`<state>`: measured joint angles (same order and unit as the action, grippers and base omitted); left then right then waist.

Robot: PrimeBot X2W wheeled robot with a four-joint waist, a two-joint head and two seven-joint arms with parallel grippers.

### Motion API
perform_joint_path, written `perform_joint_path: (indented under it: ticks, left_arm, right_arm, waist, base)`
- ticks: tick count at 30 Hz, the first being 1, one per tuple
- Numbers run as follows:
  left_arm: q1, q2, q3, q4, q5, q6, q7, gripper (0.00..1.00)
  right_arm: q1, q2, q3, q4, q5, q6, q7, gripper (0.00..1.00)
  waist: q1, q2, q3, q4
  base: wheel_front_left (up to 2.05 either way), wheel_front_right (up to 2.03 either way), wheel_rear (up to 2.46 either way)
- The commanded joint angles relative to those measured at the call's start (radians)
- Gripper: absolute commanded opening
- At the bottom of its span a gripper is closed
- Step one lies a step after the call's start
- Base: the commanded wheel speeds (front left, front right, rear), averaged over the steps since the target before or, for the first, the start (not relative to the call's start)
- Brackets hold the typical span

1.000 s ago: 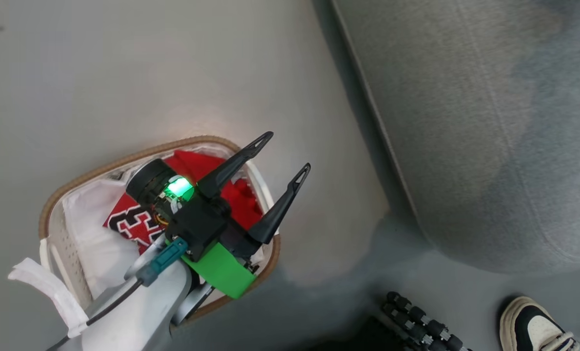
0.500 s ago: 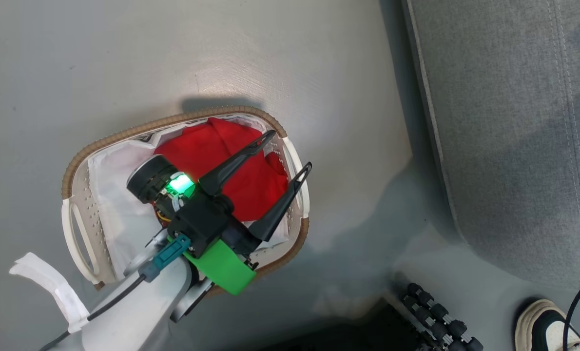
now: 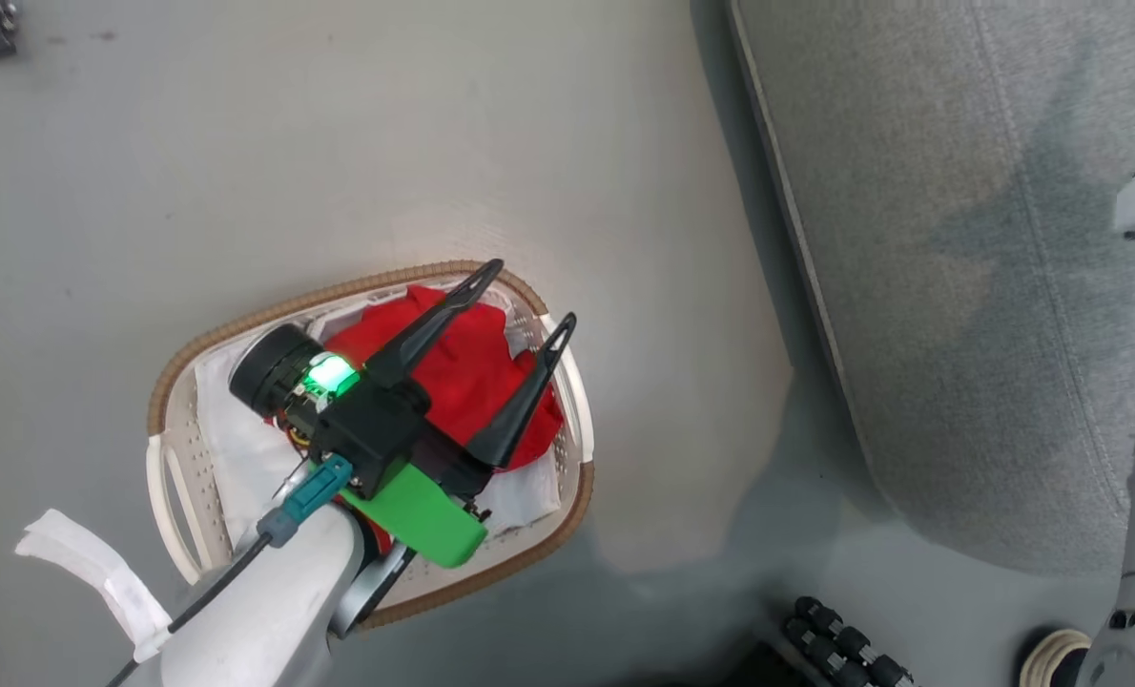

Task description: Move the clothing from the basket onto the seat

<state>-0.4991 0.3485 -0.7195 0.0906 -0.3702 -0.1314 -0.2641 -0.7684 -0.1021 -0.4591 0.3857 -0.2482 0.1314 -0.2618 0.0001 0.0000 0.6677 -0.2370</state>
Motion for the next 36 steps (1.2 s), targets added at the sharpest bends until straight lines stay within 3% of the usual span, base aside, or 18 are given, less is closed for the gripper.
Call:
perform_joint_path:
  ticks: [1,15,29,36]
  left_arm:
    - [0.020,-0.007,0.015,0.006,-0.001,0.001,0.000,1.00]
    - [0.150,-0.095,0.234,0.079,0.027,0.001,0.000,1.00]
    - [0.255,-0.160,0.462,0.162,0.052,0.001,0.000,1.00]
    - [0.312,-0.191,0.527,0.213,0.057,0.001,-0.001,1.00]
  right_arm:
    - [0.027,0.001,0.021,-0.018,0.017,-0.001,-0.005,1.00]
    - [0.182,0.039,0.244,-0.081,0.149,-0.001,-0.005,1.00]
    - [0.319,0.049,0.364,-0.052,0.199,-0.001,-0.005,1.00]
    - [0.391,0.049,0.389,-0.026,0.210,-0.001,-0.005,1.00]
  waist:
    - [-0.0001,0.0000,-0.057,0.003]
    - [-0.0001,0.0000,-0.208,0.105]
    - [-0.0001,0.0000,-0.335,0.181]
    - [-0.0001,0.0000,-0.407,0.219]
  base:
    - [0.00,0.00,0.00]
    - [0.00,0.00,0.00]
    - [0.00,0.00,0.00]
    - [0.00,0.00,0.00]
